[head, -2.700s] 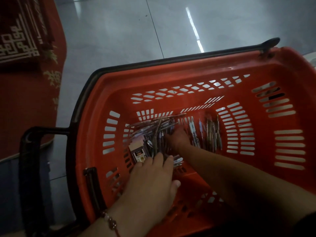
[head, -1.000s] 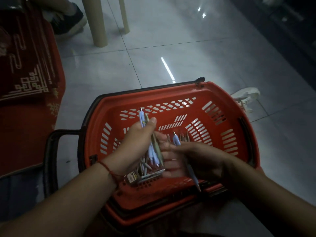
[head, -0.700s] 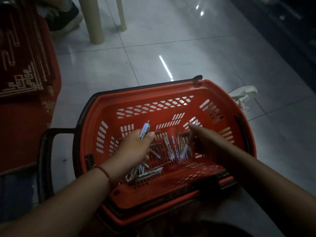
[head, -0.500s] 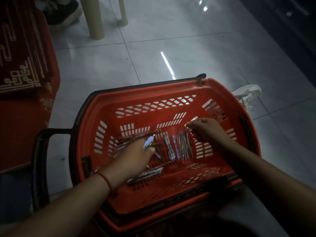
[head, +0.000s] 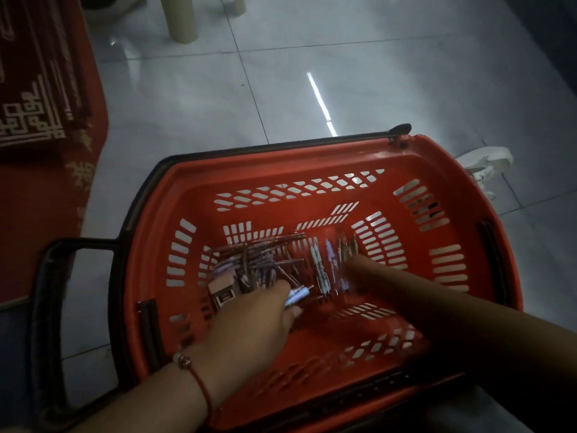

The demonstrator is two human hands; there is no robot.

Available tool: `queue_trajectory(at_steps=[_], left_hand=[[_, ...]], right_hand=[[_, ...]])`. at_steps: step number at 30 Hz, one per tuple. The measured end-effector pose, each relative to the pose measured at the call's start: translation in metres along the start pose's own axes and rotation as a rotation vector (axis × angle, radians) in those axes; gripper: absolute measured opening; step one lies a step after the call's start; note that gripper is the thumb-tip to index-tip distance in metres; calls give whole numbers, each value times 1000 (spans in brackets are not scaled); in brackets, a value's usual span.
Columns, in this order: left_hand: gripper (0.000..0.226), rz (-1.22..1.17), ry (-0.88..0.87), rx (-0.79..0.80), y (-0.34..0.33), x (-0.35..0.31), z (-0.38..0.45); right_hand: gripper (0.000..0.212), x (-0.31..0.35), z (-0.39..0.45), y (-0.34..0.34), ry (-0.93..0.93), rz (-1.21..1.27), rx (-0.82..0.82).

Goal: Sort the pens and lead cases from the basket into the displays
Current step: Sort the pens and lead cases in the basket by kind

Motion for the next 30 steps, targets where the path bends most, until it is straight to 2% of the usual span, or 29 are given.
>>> queue_trajectory(at_steps=[2, 6, 9, 15, 19, 21, 23, 26, 27, 28, 30], left_hand=[[17, 4, 7, 2, -2, 3, 1], [18, 41, 11, -11, -2, 5, 4], [19, 40, 8, -2, -3, 7, 4], [19, 9, 20, 32, -3, 13, 6], [14, -42, 41, 23, -1, 12, 9], [17, -169, 81, 9, -3, 14, 12], [19, -292, 102, -18, -4, 16, 16], [24, -369, 97, -64, 1, 15, 17], [25, -380, 85, -67, 3, 13, 16], [27, -381, 66, -65, 5, 11, 14], [29, -390, 27, -56, 7, 6, 10]], right_hand=[[18, -2, 22, -7, -83, 65, -75], [16, 11, 35, -2, 39, -111, -250], [15, 15, 34, -5, 20, -252, -305], [12, 15, 37, -24, 10, -533, -243], [8, 22, 31, -23, 126, -586, -253], [15, 31, 18, -21, 206, -543, -171], [20, 44, -7, -22, 306, -374, -20], [32, 53, -65, -17, 290, 212, 412], [36, 52, -83, -13, 309, 325, 542], [36, 49, -99, -8, 340, 381, 624], [33, 41, -122, 0, 380, 449, 660]])
Point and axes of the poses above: each hand's wrist, its own z-axis towards the middle knuckle, its own y-axis out of the back of the hand, x = y × z, the point moved 2 cm from there along z, towards the middle knuckle, and after that the axes turned 6 degrees about -z, right-handed, at the moved point
